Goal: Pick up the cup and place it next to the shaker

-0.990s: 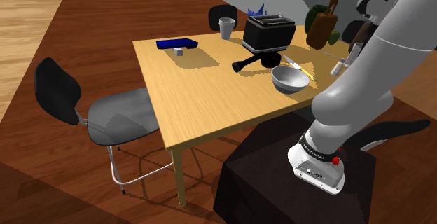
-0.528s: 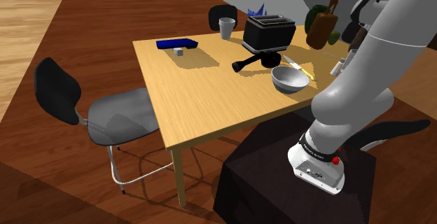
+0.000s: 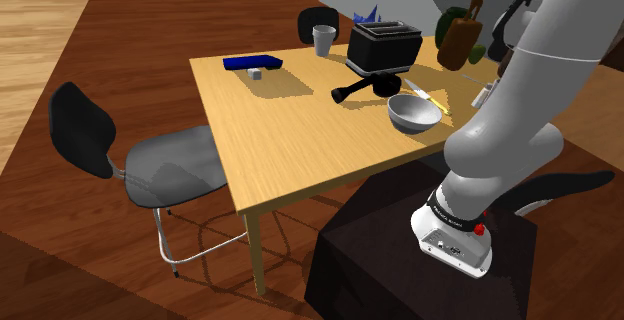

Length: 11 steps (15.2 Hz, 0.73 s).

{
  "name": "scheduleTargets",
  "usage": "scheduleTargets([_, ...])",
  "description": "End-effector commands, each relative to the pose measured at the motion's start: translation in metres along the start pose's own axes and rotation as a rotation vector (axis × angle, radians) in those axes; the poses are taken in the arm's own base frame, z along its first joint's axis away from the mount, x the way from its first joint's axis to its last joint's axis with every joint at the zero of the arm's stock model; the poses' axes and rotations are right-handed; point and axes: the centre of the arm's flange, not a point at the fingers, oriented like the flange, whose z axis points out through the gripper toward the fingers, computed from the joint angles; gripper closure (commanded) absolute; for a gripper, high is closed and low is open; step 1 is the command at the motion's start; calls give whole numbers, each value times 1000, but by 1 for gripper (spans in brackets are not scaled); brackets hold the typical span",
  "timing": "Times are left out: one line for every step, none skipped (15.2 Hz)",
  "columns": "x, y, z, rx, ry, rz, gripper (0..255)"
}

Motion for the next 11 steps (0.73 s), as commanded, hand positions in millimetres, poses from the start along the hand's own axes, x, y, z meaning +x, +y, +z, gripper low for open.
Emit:
scheduleTargets([0,0,1,-1,0,0,255])
scheduleTargets([0,0,1,-1,0,0,255])
scheduleTargets([0,0,1,-1,0,0,255])
scheduleTargets([0,0,1,-1,0,0,255])
scheduleTargets([0,0,1,-1,0,0,255])
scheduleTargets([0,0,1,-1,0,0,255])
scheduleTargets([0,0,1,-1,0,0,0])
scheduleTargets([0,0,1,-1,0,0,0])
scheduleTargets([0,0,1,-1,0,0,0])
scheduleTargets([0,0,1,-1,0,0,0])
scheduleTargets([0,0,1,-1,0,0,0])
